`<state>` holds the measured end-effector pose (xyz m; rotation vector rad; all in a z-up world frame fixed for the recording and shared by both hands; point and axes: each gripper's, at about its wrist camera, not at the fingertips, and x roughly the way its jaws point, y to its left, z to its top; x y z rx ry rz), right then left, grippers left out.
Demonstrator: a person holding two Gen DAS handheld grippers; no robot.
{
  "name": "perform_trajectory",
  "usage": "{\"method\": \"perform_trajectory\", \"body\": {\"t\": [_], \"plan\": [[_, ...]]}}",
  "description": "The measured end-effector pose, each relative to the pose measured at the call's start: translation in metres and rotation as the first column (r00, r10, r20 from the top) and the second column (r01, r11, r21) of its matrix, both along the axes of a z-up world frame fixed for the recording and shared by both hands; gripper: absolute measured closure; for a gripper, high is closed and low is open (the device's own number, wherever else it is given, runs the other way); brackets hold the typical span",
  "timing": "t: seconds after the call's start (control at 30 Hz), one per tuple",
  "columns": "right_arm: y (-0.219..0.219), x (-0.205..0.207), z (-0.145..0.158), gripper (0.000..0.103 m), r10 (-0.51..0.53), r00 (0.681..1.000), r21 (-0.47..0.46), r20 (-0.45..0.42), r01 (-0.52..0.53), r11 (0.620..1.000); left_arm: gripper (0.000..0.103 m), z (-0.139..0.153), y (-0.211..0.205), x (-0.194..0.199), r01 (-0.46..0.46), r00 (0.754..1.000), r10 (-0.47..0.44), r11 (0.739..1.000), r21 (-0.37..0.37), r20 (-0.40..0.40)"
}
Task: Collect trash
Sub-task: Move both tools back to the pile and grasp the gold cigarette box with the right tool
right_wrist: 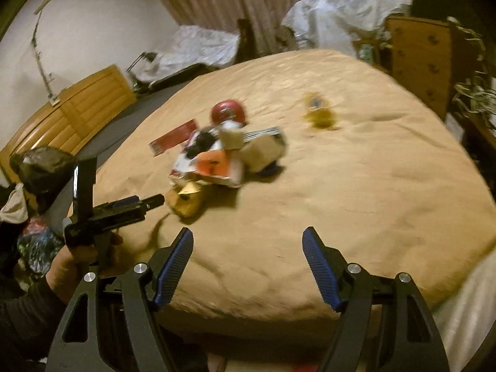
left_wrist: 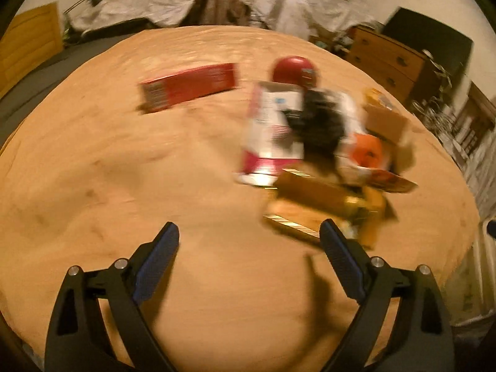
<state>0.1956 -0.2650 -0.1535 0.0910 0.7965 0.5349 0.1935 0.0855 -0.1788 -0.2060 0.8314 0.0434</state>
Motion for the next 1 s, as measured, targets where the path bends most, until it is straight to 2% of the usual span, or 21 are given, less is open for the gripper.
{"method": "perform_trajectory", "body": {"t": [0.07, 0.13, 0.2, 0.33, 0.5, 0.7, 0.73, 0.87, 1.0], "plan": [[0.029, 0.009, -0.006, 0.03, 0.064, 0.998, -0.004, -0.005, -0.064, 0.998, 0.014, 0.002, 0.019, -0.004, -0.035, 0.999, 0.035, 0.999, -0.016, 0.003], [0.05, 0.012, -0.011, 0.039, 0.131, 0.991, -0.021, 0.003, -0.131, 0.991, 0.014, 0.003, 0.033, -0.007, -0.057, 0.998, 0.057, 0.998, -0.019, 0.009], [0.08, 0.016, -0.017, 0.046, 0.23, 0.973, -0.07, 0.015, -0.229, 0.971, 0.014, 0.004, 0.052, -0.01, -0.073, 0.997, 0.074, 0.997, -0.028, 0.015], [0.132, 0.024, -0.021, 0.047, 0.375, 0.924, -0.206, 0.073, -0.354, 0.912, 0.014, 0.006, 0.072, -0.007, -0.074, 0.997, 0.075, 0.997, -0.035, 0.019], [0.192, 0.043, -0.024, 0.047, 0.479, 0.872, -0.369, 0.101, -0.414, 0.832, 0.014, 0.002, 0.081, 0.011, -0.028, 1.0, 0.028, 1.0, -0.002, 0.0], [0.22, 0.067, -0.055, 0.047, 0.487, 0.872, -0.47, 0.047, -0.411, 0.781, 0.014, 0.009, 0.079, 0.03, 0.025, 1.0, -0.025, 1.0, 0.012, 0.012], [0.223, 0.07, -0.06, 0.047, 0.484, 0.874, -0.474, 0.044, -0.408, 0.78, 0.014, 0.009, 0.075, 0.031, 0.036, 0.999, -0.036, 0.999, 0.016, 0.012], [0.211, 0.075, -0.061, 0.052, 0.43, 0.902, -0.418, 0.043, -0.375, 0.827, 0.014, 0.009, 0.063, 0.038, 0.083, 0.996, -0.084, 0.996, 0.03, 0.011], [0.178, 0.061, -0.061, 0.052, 0.381, 0.925, -0.317, 0.014, -0.357, 0.879, 0.014, 0.005, 0.052, 0.041, 0.106, 0.994, -0.106, 0.994, 0.033, 0.006]]}}
